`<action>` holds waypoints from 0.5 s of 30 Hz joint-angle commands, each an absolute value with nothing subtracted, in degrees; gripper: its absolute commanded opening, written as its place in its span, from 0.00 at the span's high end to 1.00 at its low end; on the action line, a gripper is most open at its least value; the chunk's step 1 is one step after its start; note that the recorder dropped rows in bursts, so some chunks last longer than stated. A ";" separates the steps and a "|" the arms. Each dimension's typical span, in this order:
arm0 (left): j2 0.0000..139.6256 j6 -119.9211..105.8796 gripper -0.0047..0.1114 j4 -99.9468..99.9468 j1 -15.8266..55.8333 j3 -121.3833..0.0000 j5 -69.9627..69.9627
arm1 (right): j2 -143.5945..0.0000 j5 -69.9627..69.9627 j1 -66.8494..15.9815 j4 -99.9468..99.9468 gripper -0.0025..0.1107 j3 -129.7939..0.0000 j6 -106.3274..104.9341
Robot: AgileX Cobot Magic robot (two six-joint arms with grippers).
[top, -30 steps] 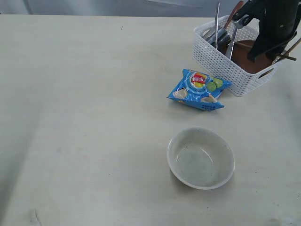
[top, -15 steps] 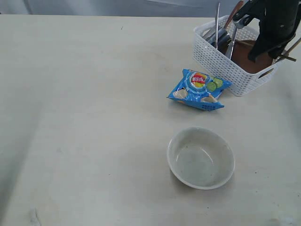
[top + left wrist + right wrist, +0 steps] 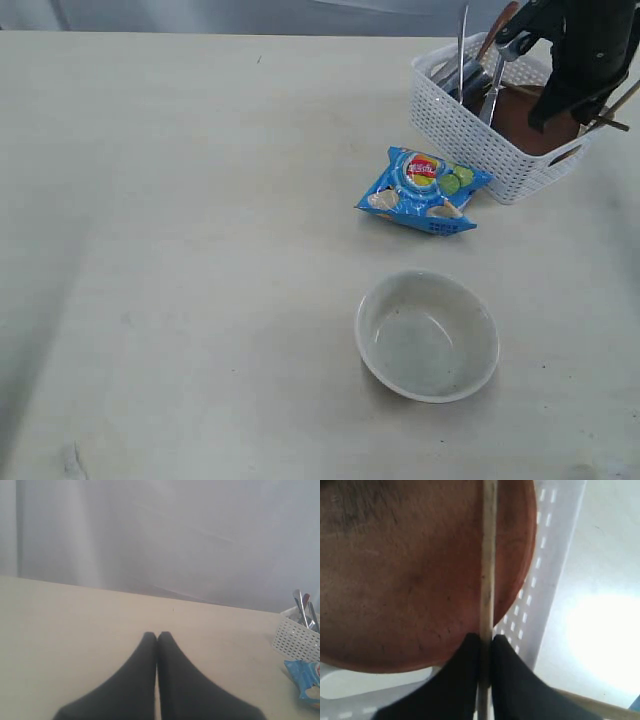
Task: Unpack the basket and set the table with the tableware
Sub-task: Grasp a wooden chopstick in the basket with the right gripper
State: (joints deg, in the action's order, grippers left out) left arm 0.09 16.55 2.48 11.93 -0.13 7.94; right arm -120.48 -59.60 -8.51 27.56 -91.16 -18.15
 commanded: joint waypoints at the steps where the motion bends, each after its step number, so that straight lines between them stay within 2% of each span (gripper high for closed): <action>1: 0.01 16.21 0.96 3.03 12.09 0.00 8.02 | -120.15 -59.96 -8.16 28.38 0.98 -91.53 -18.22; 15: 0.01 16.21 0.96 3.03 12.09 0.00 8.02 | -117.08 -61.91 -8.16 27.56 0.98 -91.53 -18.35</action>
